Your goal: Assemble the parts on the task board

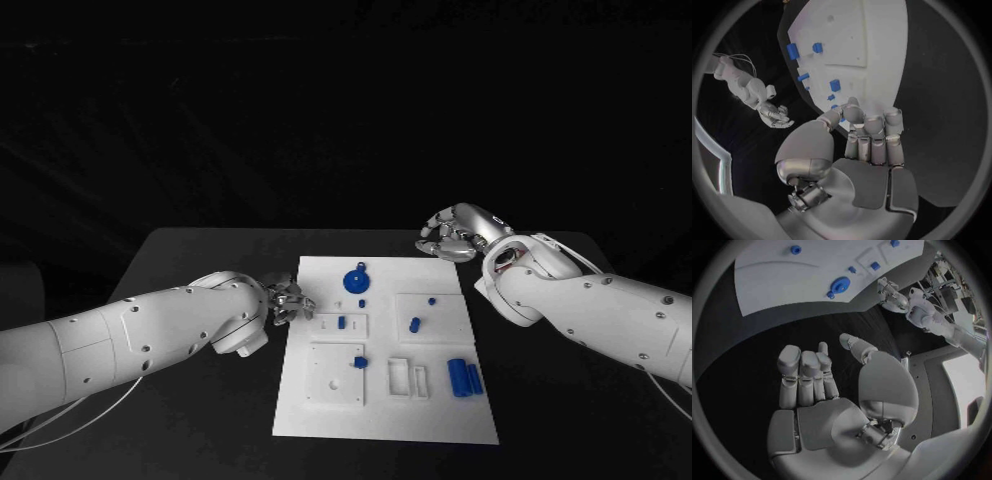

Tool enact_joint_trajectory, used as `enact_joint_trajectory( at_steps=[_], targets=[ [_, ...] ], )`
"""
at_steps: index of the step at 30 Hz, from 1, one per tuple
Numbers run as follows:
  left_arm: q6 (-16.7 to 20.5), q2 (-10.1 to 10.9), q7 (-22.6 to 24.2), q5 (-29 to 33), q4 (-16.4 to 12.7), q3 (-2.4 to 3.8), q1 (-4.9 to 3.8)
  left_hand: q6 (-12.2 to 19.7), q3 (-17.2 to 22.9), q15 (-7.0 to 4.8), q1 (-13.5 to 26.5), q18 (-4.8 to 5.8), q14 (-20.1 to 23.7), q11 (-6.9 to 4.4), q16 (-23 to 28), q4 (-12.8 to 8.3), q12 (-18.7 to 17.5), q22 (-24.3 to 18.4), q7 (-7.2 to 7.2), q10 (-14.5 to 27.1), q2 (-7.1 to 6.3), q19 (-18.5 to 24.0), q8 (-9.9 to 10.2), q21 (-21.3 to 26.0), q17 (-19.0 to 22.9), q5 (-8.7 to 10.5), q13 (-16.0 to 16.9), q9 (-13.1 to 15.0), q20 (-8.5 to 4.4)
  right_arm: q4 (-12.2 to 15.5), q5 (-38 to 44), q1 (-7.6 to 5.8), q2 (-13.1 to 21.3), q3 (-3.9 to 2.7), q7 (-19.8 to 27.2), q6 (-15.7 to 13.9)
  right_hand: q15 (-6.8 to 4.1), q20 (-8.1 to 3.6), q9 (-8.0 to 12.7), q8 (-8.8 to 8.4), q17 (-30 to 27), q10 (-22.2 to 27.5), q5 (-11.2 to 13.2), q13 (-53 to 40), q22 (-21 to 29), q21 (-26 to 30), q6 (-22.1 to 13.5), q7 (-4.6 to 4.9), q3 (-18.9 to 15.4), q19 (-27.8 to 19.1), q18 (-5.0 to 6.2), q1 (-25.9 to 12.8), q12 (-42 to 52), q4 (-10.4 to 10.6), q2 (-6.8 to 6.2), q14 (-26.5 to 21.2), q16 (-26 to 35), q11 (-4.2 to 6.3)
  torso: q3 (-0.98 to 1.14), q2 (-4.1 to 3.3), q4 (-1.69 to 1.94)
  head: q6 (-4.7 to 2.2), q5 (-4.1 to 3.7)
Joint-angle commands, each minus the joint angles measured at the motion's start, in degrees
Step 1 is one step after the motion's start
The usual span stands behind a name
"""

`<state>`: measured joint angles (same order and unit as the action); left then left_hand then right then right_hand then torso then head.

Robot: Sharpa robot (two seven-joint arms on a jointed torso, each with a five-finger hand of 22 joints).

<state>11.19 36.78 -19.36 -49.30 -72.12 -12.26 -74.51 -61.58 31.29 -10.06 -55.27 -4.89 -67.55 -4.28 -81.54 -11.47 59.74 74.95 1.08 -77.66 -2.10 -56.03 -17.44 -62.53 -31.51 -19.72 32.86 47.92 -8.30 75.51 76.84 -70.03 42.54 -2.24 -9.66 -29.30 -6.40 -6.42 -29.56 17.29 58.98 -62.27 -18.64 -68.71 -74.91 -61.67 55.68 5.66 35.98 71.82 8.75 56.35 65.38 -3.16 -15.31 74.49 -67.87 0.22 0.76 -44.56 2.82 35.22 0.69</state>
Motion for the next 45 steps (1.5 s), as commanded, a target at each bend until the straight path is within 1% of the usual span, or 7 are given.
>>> enact_joint_trajectory(
  at_steps=[1, 3, 10, 22, 27, 33, 45],
  targets=[
    [6.80, 0.96, 5.78, 2.37, -1.46, 0.03, -0.08, 3.05, 4.91, 0.49, -1.70, 1.13, 1.49, 0.72, 1.69, -3.50, -1.70, 0.10, 1.71, 2.34, -3.53, 1.17, 1.59, 1.20, 0.82, 9.18, -0.73, -0.73, -6.49, 0.02, -0.03, 0.02, 0.05, -0.02, 0.86, 0.49, -0.14, -0.56, -0.09, -0.40, 0.09, 0.48, -0.34, 0.06, -0.51, 0.40, 0.01, 0.48, 0.19, 0.02, 6.25, -0.26, -0.20, 0.08, -0.16, 0.39, 0.34, 0.07, -0.05, 0.06, 0.03, 0.00, -0.15],
    [8.23, 1.84, 6.96, 2.78, -2.60, 0.03, -0.08, 3.80, 5.01, 0.82, -1.78, 1.39, 2.20, 1.05, 2.79, -2.61, -2.78, -0.26, 2.12, 3.53, -6.25, 1.85, 2.27, 2.03, 1.36, 12.94, -1.23, -1.04, -6.16, 0.02, -0.08, 0.04, 0.09, -0.02, 0.91, 0.56, -0.14, -0.57, -0.10, -0.41, 0.09, 0.48, -0.31, 0.07, -0.52, 0.40, 0.01, 0.48, 0.22, 0.02, 6.25, -0.15, -0.19, -0.01, -0.16, 0.38, 0.35, 0.07, -0.10, 0.07, 0.02, -0.04, -0.21],
    [8.15, 5.01, 7.93, 2.87, -7.77, 0.11, -0.13, 2.25, 4.62, 1.32, -1.21, 2.17, 3.79, 1.24, 6.09, 1.19, -6.09, -1.41, 2.32, 5.66, -11.65, 3.76, 2.07, 4.77, 2.94, 16.66, -2.88, -0.95, -5.29, 0.56, -0.23, 0.35, 0.35, -0.02, 2.21, 1.17, -0.13, -0.60, -0.14, -0.46, 0.13, 0.52, -0.08, 0.10, -0.57, 0.43, -0.06, 0.50, 0.28, 0.02, 6.25, 0.36, -0.19, -0.52, -0.16, 0.38, 0.38, 0.06, -0.07, 0.19, 0.07, 0.03, -0.35],
    [6.16, 7.75, 7.76, 4.20, -11.61, 0.07, -0.11, 1.93, 4.16, 1.83, -3.16, 2.67, 4.29, 1.48, 8.51, 1.85, -8.86, -2.06, 2.48, 6.11, -10.50, 4.57, 2.68, 6.57, 3.95, 16.34, -4.20, -1.38, -4.94, 9.40, 0.86, 2.15, 2.41, 0.44, 1.41, 5.90, 0.66, -0.41, 0.23, -1.77, 0.39, 0.71, 5.43, 0.09, -0.76, 0.54, -2.31, 1.35, 0.22, -0.10, 6.25, 3.22, 0.08, -5.08, 0.52, 0.35, 0.40, -0.76, -0.43, 0.32, -0.06, -0.06, -0.64],
    [7.57, 8.10, 8.30, 7.11, -11.55, 0.03, -0.10, 2.11, 3.86, 1.93, -3.10, 2.75, 4.12, 1.58, 8.88, 2.24, -9.38, -2.17, 2.59, 5.95, -10.52, 4.47, 3.09, 6.84, 4.07, 16.37, -4.42, -1.77, -4.92, 14.10, -1.92, 2.33, 2.62, 2.99, -4.50, 9.87, 0.53, -0.29, 0.13, -1.58, 0.53, 0.39, 8.15, 0.07, -0.76, 0.50, -1.83, 1.21, 0.49, 0.20, 6.25, 2.55, 0.38, -4.89, 0.97, 0.54, 0.27, -0.62, -1.04, 0.68, -0.05, 0.12, -0.84],
    [9.36, 8.00, 8.83, 10.02, -11.35, 0.00, -0.10, 2.19, 3.89, 2.03, -3.26, 2.83, 4.07, 1.67, 9.31, 2.72, -9.92, -2.30, 2.69, 5.87, -10.00, 4.48, 3.40, 7.23, 4.18, 16.15, -4.61, -2.12, -4.87, 16.99, -5.61, 2.32, 0.84, 7.27, -13.00, 15.35, 0.33, -0.12, 0.07, -1.40, 0.78, -1.78, 9.67, -1.38, -0.75, 0.40, -1.25, 1.00, 2.10, 0.65, 6.25, 2.21, 2.34, -3.98, 1.28, 0.77, -0.02, -0.42, -1.70, 1.07, 0.18, 0.38, -1.12],
    [9.73, 7.96, 8.67, 10.64, -11.72, -0.01, -0.11, 2.25, 3.79, 2.14, -3.18, 2.90, 4.05, 1.76, 9.62, 3.15, -10.30, -2.37, 2.78, 5.83, -9.80, 4.49, 3.60, 7.52, 4.24, 16.05, -4.73, -2.35, -4.81, 15.10, -6.04, 3.12, -2.96, 9.69, -19.68, 17.25, 0.20, 0.08, -0.08, -1.29, 1.64, -6.96, 13.34, -5.67, -0.93, -0.19, -0.83, 0.86, 1.91, 1.45, 6.25, 0.10, 7.52, -3.00, 2.72, 1.07, -1.10, -0.28, -2.88, 1.44, 0.47, 0.76, -1.75]
  ],
)
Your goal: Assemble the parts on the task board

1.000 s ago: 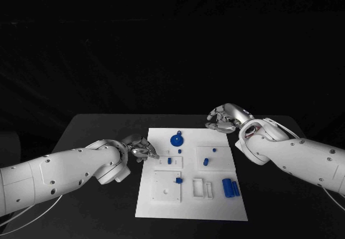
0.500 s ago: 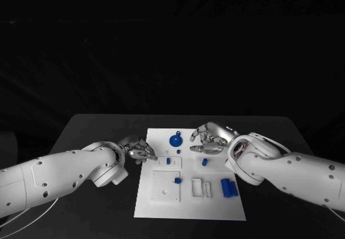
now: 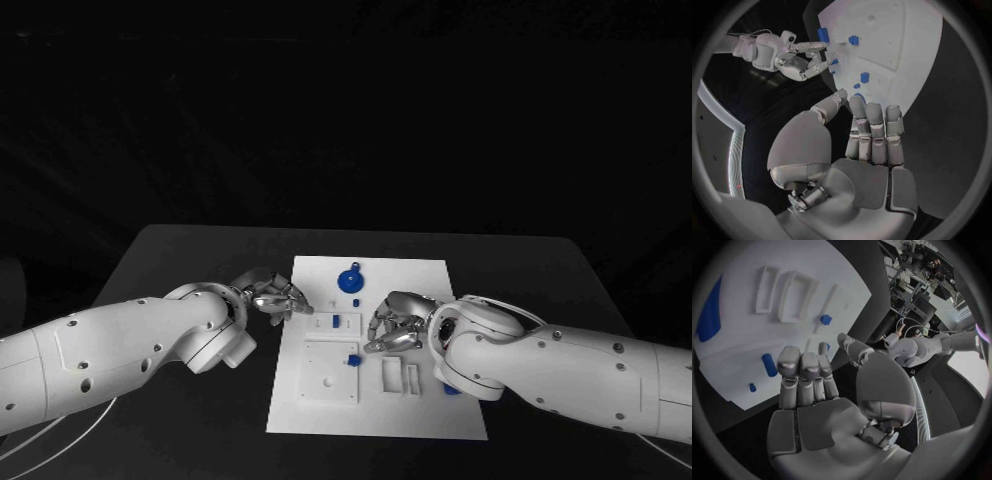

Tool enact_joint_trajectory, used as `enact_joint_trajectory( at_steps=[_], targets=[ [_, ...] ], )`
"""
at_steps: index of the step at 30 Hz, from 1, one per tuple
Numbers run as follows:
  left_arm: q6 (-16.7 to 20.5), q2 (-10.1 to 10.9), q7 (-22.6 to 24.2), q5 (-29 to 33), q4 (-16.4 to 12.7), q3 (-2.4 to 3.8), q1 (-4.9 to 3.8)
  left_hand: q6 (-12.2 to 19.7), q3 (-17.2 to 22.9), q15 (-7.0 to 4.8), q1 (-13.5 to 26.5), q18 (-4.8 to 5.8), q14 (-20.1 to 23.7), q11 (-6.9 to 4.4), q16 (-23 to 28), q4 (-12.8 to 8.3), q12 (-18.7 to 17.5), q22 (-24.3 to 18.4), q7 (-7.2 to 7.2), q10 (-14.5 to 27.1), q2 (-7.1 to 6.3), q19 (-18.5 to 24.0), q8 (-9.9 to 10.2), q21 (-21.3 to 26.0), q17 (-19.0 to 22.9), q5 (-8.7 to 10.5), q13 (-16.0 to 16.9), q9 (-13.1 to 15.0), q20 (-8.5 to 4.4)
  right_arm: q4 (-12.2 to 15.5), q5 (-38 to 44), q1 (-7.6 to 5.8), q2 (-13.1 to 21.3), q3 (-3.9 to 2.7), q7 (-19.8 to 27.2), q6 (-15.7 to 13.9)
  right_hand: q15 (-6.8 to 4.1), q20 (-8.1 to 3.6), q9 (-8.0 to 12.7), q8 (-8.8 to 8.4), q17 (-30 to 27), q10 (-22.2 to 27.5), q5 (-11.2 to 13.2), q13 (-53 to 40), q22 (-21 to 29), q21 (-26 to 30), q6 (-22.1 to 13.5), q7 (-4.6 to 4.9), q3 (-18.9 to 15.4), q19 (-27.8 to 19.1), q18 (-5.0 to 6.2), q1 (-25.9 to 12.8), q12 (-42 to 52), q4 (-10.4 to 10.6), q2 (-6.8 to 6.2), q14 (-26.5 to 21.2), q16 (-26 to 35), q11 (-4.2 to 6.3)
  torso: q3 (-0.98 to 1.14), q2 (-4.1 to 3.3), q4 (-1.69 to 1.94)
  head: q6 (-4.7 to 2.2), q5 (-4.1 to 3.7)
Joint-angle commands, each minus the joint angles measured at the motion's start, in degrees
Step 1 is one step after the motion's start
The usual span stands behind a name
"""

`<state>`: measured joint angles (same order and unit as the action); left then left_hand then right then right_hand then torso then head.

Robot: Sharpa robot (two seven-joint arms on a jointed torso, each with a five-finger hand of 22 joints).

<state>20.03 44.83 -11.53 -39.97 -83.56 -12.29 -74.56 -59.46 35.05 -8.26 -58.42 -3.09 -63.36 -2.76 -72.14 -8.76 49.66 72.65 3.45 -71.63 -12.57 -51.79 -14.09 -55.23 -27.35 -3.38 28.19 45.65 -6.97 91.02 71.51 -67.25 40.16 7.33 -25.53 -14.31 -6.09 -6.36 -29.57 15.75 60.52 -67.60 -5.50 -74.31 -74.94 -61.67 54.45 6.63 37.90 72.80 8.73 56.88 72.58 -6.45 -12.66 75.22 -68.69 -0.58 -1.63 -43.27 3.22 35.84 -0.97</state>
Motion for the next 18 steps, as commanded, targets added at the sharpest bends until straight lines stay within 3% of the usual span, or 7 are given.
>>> enact_joint_trajectory(
  at_steps=[1, 7, 9, 18],
  targets=[
    [0.94, -0.07, 0.82, 1.31, -0.34, 0.02, -0.07, 0.13, 0.03, 0.35, -0.02, 1.10, -0.15, 0.25, 0.24, 0.46, -0.22, -0.08, 0.42, -0.20, 0.67, 0.26, 0.25, 0.24, 0.07, -0.30, -0.06, -0.08, -6.14, -0.81, -0.66, 0.50, -1.05, 0.17, -3.91, 2.06, -0.11, 0.01, -0.07, 0.26, 0.12, -1.63, 0.16, -0.10, -0.91, -0.21, 0.41, -0.12, -0.02, 0.48, 6.27, -0.50, 0.34, 0.29, 0.09, 0.34, -0.31, 0.52, -0.56, 0.18, 0.08, 0.23, -0.13],
    [0.99, -0.10, 0.69, 1.31, -0.62, 0.03, -0.08, 0.10, 0.02, 0.36, -0.03, 1.11, -0.16, 0.26, 0.29, 0.55, -0.29, -0.08, 0.42, -0.22, 0.74, 0.24, 0.26, 0.30, 0.07, -0.34, -0.08, -0.12, -6.14, -2.09, -0.10, 1.59, -2.90, 0.42, -4.07, 0.93, -0.14, 0.01, -0.13, 0.29, 0.27, -1.70, 0.02, -0.25, -0.92, -0.28, 0.53, -0.16, -0.19, 0.49, 6.27, -1.28, 0.50, 0.52, 0.35, 0.30, -0.45, 0.56, -0.82, 0.15, 0.28, 0.53, -0.20],
    [0.93, -0.11, 0.61, 1.31, -0.69, 0.03, -0.08, 0.09, 0.02, 0.36, -0.04, 1.11, -0.16, 0.26, 0.30, 0.56, -0.31, -0.09, 0.42, -0.23, 0.73, 0.24, 0.27, 0.30, 0.08, -0.34, -0.08, -0.13, -6.14, -2.38, 0.36, 1.89, -3.39, 0.44, -3.96, 0.59, -0.16, 0.02, -0.16, 0.31, 0.32, -1.71, 0.13, -0.31, -0.93, -0.31, 0.60, -0.18, -0.26, 0.49, 6.27, -1.87, 0.54, 0.86, 0.48, 0.27, -0.49, 0.57, -0.81, 0.14, 0.33, 0.62, -0.19],
    [0.87, -0.04, 0.54, 1.31, -0.99, 0.04, -0.08, 0.04, 0.00, 0.38, -0.04, 1.13, -0.17, 0.26, 0.37, 0.66, -0.39, -0.09, 0.42, -0.23, 0.77, 0.24, 0.28, 0.36, 0.08, -0.36, -0.10, -0.16, -6.13, -4.71, 2.23, 2.29, -4.63, 0.45, -3.80, 0.56, -0.25, -0.01, -0.24, 0.40, 0.43, -1.82, 0.63, -0.44, -0.93, -0.37, 0.90, -0.29, -0.23, 0.45, 6.27, -2.93, 0.66, 1.42, 1.05, 0.23, -0.59, 0.67, -1.36, -0.11, 0.78, 0.80, -0.20]
  ],
)
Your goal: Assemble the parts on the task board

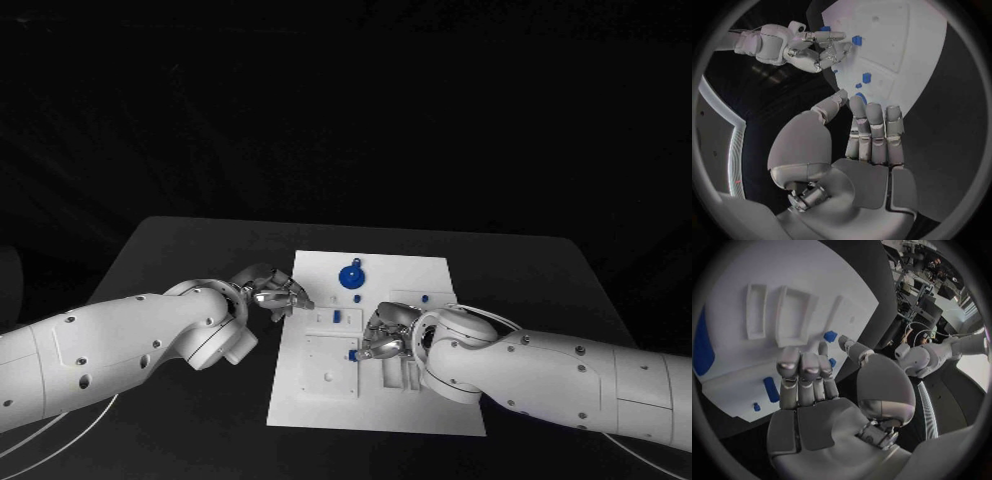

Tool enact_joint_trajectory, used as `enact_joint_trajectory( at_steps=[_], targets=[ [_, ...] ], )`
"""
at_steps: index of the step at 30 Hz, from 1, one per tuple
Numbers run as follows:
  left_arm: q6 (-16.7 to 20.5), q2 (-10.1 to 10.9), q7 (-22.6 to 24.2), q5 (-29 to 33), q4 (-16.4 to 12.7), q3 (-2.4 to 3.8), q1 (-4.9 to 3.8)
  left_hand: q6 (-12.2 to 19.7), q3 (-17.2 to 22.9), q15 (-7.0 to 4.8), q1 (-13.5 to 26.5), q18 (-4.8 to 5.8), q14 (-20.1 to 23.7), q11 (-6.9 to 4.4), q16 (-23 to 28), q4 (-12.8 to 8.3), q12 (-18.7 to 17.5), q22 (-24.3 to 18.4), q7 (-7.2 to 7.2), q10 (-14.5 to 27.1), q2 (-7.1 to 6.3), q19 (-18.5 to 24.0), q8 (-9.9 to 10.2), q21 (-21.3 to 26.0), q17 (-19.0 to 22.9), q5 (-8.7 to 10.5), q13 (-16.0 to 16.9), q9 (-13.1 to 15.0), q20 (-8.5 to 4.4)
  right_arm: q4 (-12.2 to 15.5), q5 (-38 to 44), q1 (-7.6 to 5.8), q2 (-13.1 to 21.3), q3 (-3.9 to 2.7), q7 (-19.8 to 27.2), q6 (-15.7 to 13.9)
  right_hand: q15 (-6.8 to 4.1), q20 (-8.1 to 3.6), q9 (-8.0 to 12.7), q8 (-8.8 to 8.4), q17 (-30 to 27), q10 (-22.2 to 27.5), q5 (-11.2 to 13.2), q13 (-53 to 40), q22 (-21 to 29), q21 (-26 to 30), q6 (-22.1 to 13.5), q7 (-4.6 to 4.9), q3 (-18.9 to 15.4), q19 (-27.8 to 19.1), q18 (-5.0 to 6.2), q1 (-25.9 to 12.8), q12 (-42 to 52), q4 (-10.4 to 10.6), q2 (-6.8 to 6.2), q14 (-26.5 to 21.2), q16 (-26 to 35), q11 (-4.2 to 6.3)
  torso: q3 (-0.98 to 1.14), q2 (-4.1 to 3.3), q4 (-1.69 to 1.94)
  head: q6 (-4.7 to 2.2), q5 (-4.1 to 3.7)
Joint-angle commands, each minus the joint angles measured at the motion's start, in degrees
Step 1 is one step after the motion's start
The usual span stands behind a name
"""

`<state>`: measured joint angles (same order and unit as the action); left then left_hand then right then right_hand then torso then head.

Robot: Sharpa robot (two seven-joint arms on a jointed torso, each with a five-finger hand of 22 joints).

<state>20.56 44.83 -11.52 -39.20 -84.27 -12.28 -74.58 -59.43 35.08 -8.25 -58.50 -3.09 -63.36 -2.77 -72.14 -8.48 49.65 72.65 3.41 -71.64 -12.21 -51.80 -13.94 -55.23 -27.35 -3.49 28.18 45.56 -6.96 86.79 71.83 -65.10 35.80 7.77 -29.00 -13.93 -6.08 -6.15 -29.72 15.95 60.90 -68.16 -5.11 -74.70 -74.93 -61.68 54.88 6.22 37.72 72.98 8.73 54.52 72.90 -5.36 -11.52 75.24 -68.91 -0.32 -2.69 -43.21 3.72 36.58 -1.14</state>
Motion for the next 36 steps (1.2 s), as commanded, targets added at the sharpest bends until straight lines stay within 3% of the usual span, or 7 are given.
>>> enact_joint_trajectory(
  at_steps=[1, 29, 32, 36],
  targets=[
    [0.30, -0.02, 0.54, 0.54, -0.30, 0.02, -0.07, 0.01, -0.04, 0.37, 0.05, 1.13, -0.16, 0.27, 0.37, 0.38, -0.38, -0.10, 0.46, -0.22, 0.41, 0.24, 0.13, 0.37, 0.09, -0.24, -0.09, -0.08, -6.13, -0.60, 1.94, 0.19, -0.37, 0.02, -0.31, 0.19, -0.27, -0.21, -0.10, 0.20, 0.06, -1.29, 0.27, -0.08, -0.95, -0.37, 0.47, 0.12, -0.06, 0.26, 6.27, -0.62, 0.37, 0.35, -0.04, 0.21, -0.37, 0.42, -0.35, -0.17, 0.28, 0.08, -0.02],
    [0.04, 0.23, 0.41, 0.59, -0.65, 0.03, -0.17, -0.04, -0.10, 0.39, 0.07, 1.15, -0.19, 0.27, 0.48, 0.61, -0.52, -0.10, 0.46, -0.27, 0.48, 0.22, 0.16, 0.48, 0.08, -0.25, -0.12, -0.16, -6.11, -3.24, 2.43, 1.58, -2.17, 0.09, 0.52, 2.52, -0.34, -0.30, -0.09, 0.12, 0.14, -0.99, 0.96, 0.03, -0.97, -0.45, 0.58, 0.05, 0.06, 0.06, 6.27, -1.70, 0.14, 0.57, 0.20, 0.12, -0.37, 0.49, -0.34, -0.09, 0.18, 1.16, 0.50],
    [0.01, 0.27, 0.41, 0.59, -0.70, 0.03, -0.18, -0.04, -0.10, 0.40, 0.07, 1.15, -0.20, 0.27, 0.50, 0.64, -0.54, -0.10, 0.46, -0.28, 0.51, 0.21, 0.17, 0.49, 0.08, -0.25, -0.12, -0.17, -6.11, -3.20, 2.29, 1.71, -2.27, 0.13, 0.75, 2.91, -0.37, -0.33, -0.12, 0.15, 0.16, -0.98, 0.83, 0.01, -0.99, -0.48, 0.68, 0.02, 0.17, 0.00, 6.27, -1.38, 0.13, 0.03, 0.43, 0.11, -0.37, 0.52, -0.34, -0.08, 0.16, 1.23, 0.47],
    [-0.03, 0.34, 0.38, 0.59, -0.70, 0.03, -0.19, -0.04, -0.10, 0.40, 0.05, 1.15, -0.20, 0.27, 0.51, 0.66, -0.55, -0.10, 0.46, -0.29, 0.53, 0.20, 0.18, 0.50, 0.08, -0.26, -0.12, -0.17, -6.11, -3.26, 2.28, 1.95, -2.38, 0.17, 0.83, 3.15, -0.46, -0.35, -0.22, 0.33, 0.18, -0.95, -0.49, 0.01, -1.05, -0.62, 1.13, -0.10, 1.00, -0.22, 6.27, 0.39, 0.09, -2.61, 2.07, 0.08, -0.35, 0.62, -0.35, -0.10, 0.13, 1.30, 0.55]
  ],
)
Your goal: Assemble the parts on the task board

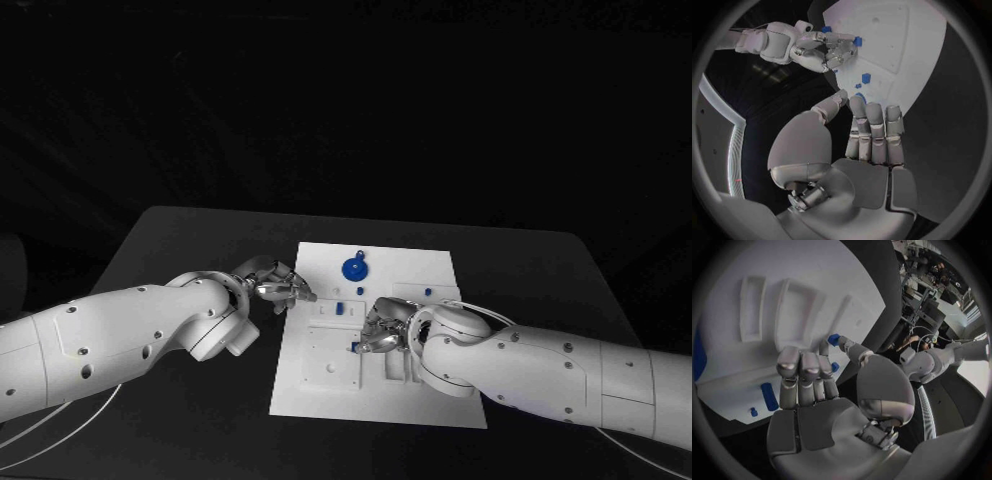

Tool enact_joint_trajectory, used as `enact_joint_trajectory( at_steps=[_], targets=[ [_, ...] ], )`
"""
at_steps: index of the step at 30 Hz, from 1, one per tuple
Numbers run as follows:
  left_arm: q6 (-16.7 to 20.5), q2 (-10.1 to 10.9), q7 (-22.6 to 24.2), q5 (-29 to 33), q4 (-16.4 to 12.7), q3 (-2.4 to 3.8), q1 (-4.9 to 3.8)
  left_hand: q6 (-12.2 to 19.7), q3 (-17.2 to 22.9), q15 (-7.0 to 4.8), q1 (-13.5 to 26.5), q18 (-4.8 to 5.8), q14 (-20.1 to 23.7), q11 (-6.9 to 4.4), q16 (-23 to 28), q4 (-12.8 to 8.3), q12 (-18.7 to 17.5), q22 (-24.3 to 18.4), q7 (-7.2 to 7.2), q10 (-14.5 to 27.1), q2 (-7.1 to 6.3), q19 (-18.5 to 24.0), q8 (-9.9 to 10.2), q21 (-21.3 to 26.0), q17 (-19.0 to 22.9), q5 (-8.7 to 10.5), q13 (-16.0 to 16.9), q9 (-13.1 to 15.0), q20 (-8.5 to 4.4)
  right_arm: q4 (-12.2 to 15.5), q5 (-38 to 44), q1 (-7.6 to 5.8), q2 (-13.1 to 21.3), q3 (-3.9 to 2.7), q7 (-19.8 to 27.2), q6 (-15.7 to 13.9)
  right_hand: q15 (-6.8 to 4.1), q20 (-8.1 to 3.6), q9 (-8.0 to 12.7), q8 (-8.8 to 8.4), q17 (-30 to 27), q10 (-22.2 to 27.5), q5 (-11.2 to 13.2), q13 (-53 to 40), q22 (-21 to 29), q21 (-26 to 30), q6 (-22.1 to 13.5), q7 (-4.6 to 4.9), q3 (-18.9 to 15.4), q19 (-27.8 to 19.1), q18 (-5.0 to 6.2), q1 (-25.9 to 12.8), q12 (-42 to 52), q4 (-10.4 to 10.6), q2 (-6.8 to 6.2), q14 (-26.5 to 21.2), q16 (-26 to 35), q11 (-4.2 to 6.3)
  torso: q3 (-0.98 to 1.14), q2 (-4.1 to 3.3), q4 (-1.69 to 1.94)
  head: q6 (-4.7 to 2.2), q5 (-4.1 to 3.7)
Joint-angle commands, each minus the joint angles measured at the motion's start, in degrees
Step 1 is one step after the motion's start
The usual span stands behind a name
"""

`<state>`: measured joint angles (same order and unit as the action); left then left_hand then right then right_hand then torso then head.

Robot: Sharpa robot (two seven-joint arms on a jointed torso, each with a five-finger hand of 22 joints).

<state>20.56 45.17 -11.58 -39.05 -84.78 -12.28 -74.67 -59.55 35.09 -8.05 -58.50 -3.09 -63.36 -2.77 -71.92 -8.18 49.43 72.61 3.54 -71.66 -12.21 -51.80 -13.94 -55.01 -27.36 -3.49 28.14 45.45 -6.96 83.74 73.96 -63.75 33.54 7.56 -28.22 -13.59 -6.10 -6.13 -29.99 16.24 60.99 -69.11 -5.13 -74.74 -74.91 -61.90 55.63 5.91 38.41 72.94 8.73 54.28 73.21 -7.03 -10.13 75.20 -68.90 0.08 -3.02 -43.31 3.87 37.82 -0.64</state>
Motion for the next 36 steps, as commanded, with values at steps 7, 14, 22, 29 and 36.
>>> enact_joint_trajectory(
  at_steps=[7, 14, 22, 29, 36],
  targets=[
    [-0.01, 0.00, 0.48, 0.44, -0.17, 0.03, -0.09, 0.08, -0.10, 0.20, -0.02, 1.14, -0.21, 0.28, 0.31, 0.36, -0.36, -0.06, 0.34, -0.28, 0.57, 0.19, 0.19, 0.30, 0.09, -0.26, -0.08, -0.09, -6.12, -0.36, 0.58, 0.71, -0.10, 0.41, 0.34, 2.42, -0.63, 0.16, -0.06, 0.45, 0.07, -0.18, -0.91, 0.15, -1.07, -0.75, 1.66, -0.07, 2.06, -0.44, 6.27, 2.11, -0.36, -6.14, 2.65, 0.15, -0.28, 0.47, -0.06, 0.03, 0.04, 0.12, -0.04],
    [0.06, 0.01, 0.53, 0.46, -0.16, 0.03, -0.09, 0.08, -0.09, 0.20, -0.07, 1.14, -0.22, 0.28, 0.32, 0.36, -0.38, -0.06, 0.34, -0.29, 0.60, 0.19, 0.20, 0.32, 0.08, -0.27, -0.08, -0.10, -6.12, -0.67, 0.93, 0.72, -0.08, 0.41, 1.00, -0.07, -0.82, 0.52, -0.18, 0.82, 0.07, -0.71, -0.26, -0.04, -1.03, -0.98, 2.73, -0.34, 3.06, -0.40, 6.27, 2.59, -0.14, -8.20, 3.36, 0.25, -0.29, 0.71, -0.07, 0.03, -0.02, 0.15, -0.06],
    [-0.01, 0.06, 0.64, 0.55, -0.07, 0.03, -0.09, 0.08, -0.08, 0.20, -0.14, 1.14, -0.24, 0.28, 0.34, 0.38, -0.41, -0.05, 0.34, -0.31, 0.67, 0.17, 0.21, 0.34, 0.08, -0.27, -0.08, -0.12, -6.13, -1.09, 0.93, 0.72, 0.34, 0.41, 2.07, -3.94, -1.25, 0.82, -0.57, 1.66, 0.04, -1.05, 1.09, -0.09, -0.99, -1.15, 4.57, -0.90, 4.27, -0.39, 6.27, 3.32, -0.11, -9.19, 3.73, 0.28, -0.27, 1.22, -0.06, 0.05, -0.06, 0.00, -0.11],
    [-0.11, 0.08, 0.93, 0.74, 0.03, 0.03, -0.09, 0.08, -0.09, 0.20, -0.19, 1.14, -0.24, 0.28, 0.36, 0.37, -0.43, -0.05, 0.34, -0.31, 0.67, 0.17, 0.22, 0.36, 0.08, -0.26, -0.08, -0.13, -6.13, -1.08, 0.50, 0.74, 0.83, 0.40, 3.51, -5.82, -1.47, 0.95, -0.77, 1.98, 0.02, -1.39, 1.76, -0.25, -0.96, -1.21, 5.30, -1.16, 4.86, -0.38, 6.27, 3.56, 0.04, -9.20, 3.74, 0.30, -0.25, 1.46, -0.06, 0.04, -0.02, -0.19, -0.08],
    [-1.65, 0.05, 1.96, 1.70, -0.03, 0.02, -0.09, 0.15, -0.06, 0.21, -0.53, 1.13, -0.24, 0.30, 0.44, 0.26, -0.54, -0.03, 0.36, -0.32, 0.94, 0.17, 0.31, 0.43, 0.06, -0.27, -0.08, -0.21, -6.13, 0.79, 1.09, 0.73, 2.78, 0.37, 6.02, -8.35, -1.54, 0.98, -0.85, 2.09, 0.01, -1.50, 1.84, -0.29, -0.94, -1.23, 5.53, -1.25, 5.09, -0.36, 6.27, 3.66, 0.08, -9.19, 3.91, 0.30, -0.24, 1.55, -0.04, 0.04, -0.08, -0.44, -0.04]
  ],
)
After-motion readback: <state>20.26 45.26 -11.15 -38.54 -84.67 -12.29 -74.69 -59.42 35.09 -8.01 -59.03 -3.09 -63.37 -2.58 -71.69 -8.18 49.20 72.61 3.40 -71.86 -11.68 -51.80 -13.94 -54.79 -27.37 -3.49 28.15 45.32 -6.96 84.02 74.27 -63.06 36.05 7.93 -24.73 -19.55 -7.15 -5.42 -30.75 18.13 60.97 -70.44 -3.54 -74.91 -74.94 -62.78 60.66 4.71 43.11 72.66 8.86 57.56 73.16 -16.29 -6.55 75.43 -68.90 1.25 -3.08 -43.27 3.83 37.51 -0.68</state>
